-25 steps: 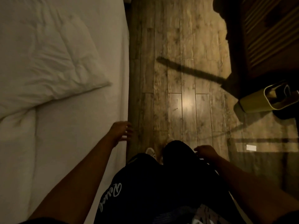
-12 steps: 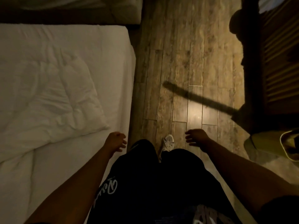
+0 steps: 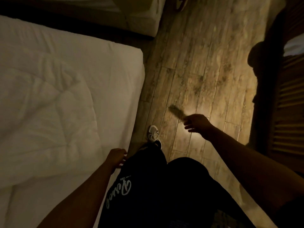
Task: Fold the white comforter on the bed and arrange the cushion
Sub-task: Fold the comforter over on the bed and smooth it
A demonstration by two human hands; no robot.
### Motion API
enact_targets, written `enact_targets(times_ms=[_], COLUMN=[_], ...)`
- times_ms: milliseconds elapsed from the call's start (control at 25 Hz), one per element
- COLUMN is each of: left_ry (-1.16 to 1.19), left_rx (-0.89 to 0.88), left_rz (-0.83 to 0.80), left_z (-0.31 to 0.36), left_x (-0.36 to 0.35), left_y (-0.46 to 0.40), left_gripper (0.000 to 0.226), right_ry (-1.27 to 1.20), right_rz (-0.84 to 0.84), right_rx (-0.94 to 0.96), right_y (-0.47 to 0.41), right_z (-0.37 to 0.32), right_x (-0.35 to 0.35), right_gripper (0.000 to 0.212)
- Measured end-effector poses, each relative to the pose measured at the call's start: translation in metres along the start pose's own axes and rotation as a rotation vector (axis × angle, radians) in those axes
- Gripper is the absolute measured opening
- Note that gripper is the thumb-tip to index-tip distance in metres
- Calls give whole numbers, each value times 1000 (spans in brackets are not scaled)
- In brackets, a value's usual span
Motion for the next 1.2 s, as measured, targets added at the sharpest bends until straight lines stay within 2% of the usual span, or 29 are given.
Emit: enact_targets(times_ms=[240, 440, 600, 760, 920, 1120, 1200], left_ry=[33, 117, 131, 222, 359, 464, 540], left_rx=[-151, -247, -229, -112, -34, 35, 89], left_rz=[-40, -58, -29, -6, -13, -37, -66], left_z=[169, 305, 385, 428, 457, 471, 478], left_x=[4, 8, 7, 11, 14, 3, -2], left_y=[20, 31, 37, 39, 29, 14, 11], left_gripper=[18, 23, 26, 29, 29, 26, 27], right_ry=[290, 289, 290, 302, 449, 543, 570], right_rz=[12, 29, 5, -109, -277, -510, -586], right_rx=[-182, -188, -173, -142, -112, 46, 131], right_y=[-67, -135, -209, -279, -343, -393, -406], right_z=[-33, -90, -152, -236, -311, -400, -437], right_x=[41, 59, 61, 40, 5, -86, -128], right_gripper=[17, 17, 19, 19, 25, 13, 18])
Point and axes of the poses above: each hand's wrist, its own y-axis away from the middle knuckle, its own x-axis out of the back of the hand, z = x × y, the point moved 2 cm from there along -y, towards the middle knuckle, and after that the axes turned 13 degrees about x, right-handed, at the moved point
